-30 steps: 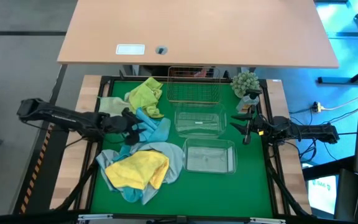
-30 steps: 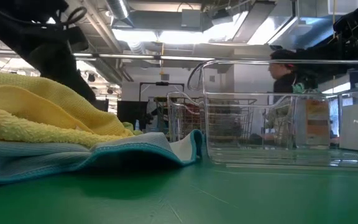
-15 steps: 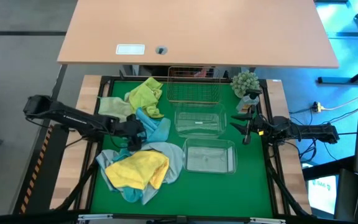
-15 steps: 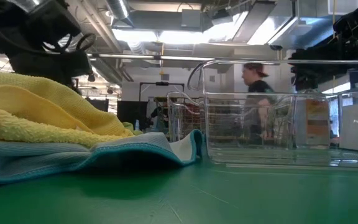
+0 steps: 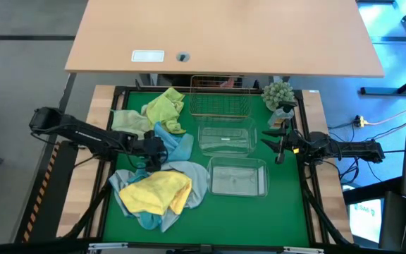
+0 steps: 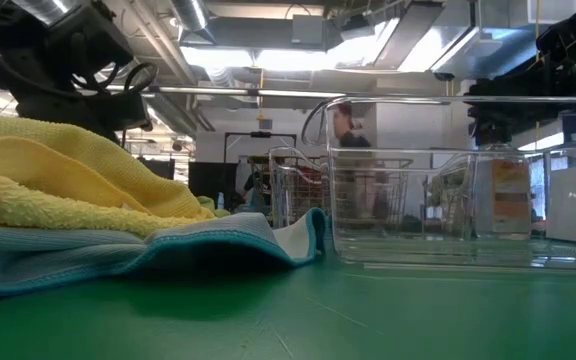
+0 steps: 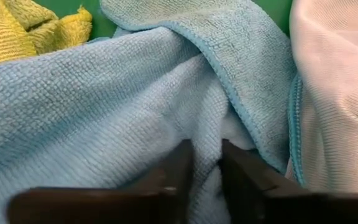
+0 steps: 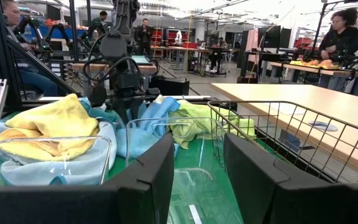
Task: Sort microfiber towel by color & place in baskets
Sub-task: Put the blue microfiber towel into the wire basket
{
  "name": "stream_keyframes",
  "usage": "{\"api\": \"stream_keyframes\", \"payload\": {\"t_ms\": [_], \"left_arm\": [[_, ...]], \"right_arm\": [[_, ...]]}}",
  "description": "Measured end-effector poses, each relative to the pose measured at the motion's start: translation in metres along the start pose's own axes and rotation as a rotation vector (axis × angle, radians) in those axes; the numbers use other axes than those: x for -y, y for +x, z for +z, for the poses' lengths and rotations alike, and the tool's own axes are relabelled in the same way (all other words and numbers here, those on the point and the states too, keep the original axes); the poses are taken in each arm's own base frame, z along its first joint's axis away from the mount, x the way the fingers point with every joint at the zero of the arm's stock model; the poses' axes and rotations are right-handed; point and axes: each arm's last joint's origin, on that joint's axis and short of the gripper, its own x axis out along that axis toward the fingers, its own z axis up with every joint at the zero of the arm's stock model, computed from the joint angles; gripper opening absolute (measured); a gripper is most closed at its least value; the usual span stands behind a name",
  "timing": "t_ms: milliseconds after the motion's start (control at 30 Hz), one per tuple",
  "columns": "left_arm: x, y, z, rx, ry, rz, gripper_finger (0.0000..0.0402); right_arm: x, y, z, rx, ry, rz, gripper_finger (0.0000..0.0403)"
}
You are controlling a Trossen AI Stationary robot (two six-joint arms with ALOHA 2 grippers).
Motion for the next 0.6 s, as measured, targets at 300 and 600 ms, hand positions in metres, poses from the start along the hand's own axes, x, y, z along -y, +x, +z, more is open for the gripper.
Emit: {"api": "stream_keyframes", "payload": {"t_ms": [300, 600], "left_arm": [[0.003, -0.025, 0.038, 0.171, -0.077, -0.013, 0.0005], [0.005, -0.07, 0.101, 0.41, 0.018, 0.057, 0.0002]], "right_arm": [[0.0, 0.0, 0.0, 0.0, 0.0, 0.0, 0.0143], [0.0, 0.0, 0.0, 0.0, 0.0, 0.0, 0.0143]]}}
